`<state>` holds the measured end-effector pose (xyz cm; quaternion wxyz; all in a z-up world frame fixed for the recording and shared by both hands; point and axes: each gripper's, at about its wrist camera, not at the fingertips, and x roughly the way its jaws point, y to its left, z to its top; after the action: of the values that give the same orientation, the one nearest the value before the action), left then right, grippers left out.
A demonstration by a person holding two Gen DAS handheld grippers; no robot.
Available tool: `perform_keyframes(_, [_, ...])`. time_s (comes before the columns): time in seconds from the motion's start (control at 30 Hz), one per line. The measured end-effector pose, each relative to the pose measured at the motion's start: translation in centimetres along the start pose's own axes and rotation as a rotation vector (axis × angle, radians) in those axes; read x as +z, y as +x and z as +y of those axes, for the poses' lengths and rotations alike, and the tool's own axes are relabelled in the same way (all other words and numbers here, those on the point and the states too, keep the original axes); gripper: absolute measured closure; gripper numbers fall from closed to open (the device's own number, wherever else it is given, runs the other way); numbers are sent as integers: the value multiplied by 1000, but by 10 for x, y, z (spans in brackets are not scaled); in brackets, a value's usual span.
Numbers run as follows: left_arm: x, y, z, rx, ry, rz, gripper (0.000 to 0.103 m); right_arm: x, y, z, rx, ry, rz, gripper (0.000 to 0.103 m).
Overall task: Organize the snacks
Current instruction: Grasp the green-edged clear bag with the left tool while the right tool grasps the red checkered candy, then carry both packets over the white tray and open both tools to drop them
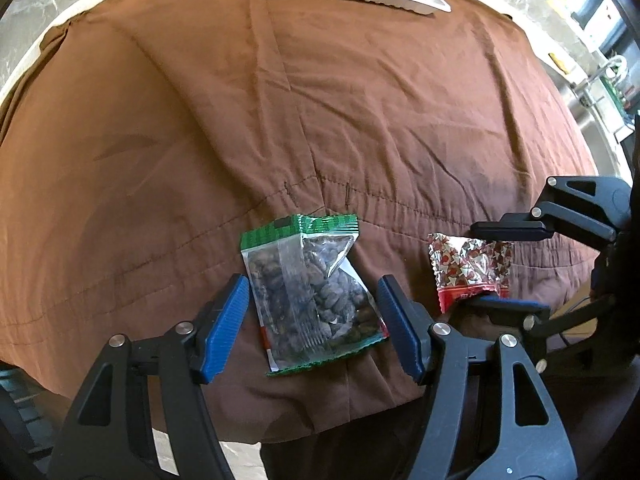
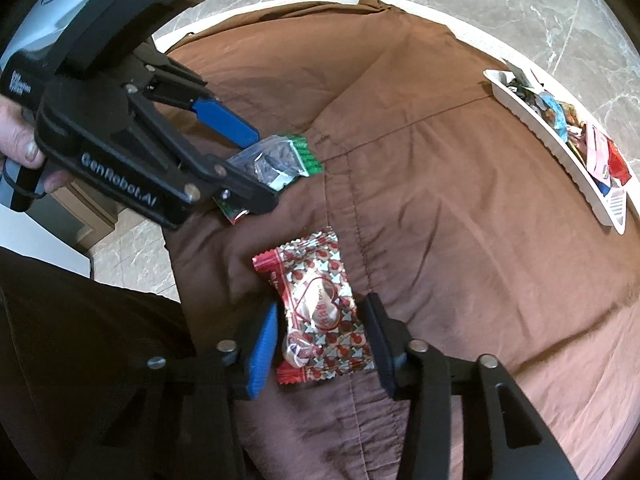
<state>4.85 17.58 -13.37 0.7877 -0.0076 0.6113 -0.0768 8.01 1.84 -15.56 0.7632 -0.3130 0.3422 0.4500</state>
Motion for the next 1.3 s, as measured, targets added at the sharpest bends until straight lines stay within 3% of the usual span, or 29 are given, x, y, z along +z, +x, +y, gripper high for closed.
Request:
perform_keyframes(0.17, [2, 1, -4, 4, 1, -14, 41, 1, 0, -4, 18, 16, -6, 65])
perform_keyframes(0.37, [-4, -1, -4, 35, 24, -21, 61, 0, -1, -13, 55, 69, -22, 66])
perform_keyframes(0.43, [-4, -2, -1, 30, 17, -21, 69, 1, -2, -19, 77, 97, -29, 66])
perform_keyframes(0.53, [-3, -3, 7, -1, -23, -29, 74, 0, -4, -27, 109, 144, -41, 67])
perform_keyframes(0.73, [-5, -7, 14, -46, -52, -38, 75, -1, -7, -47, 185, 262, -64, 77])
perform_keyframes(1.07, [0, -20, 14, -95, -52, -59, 75, -5, -17, -64, 258, 362, -106, 77])
perform_keyframes(1.3, [18, -33, 16, -137, -54, -84, 75, -3, -29, -84, 265, 430, -146, 77])
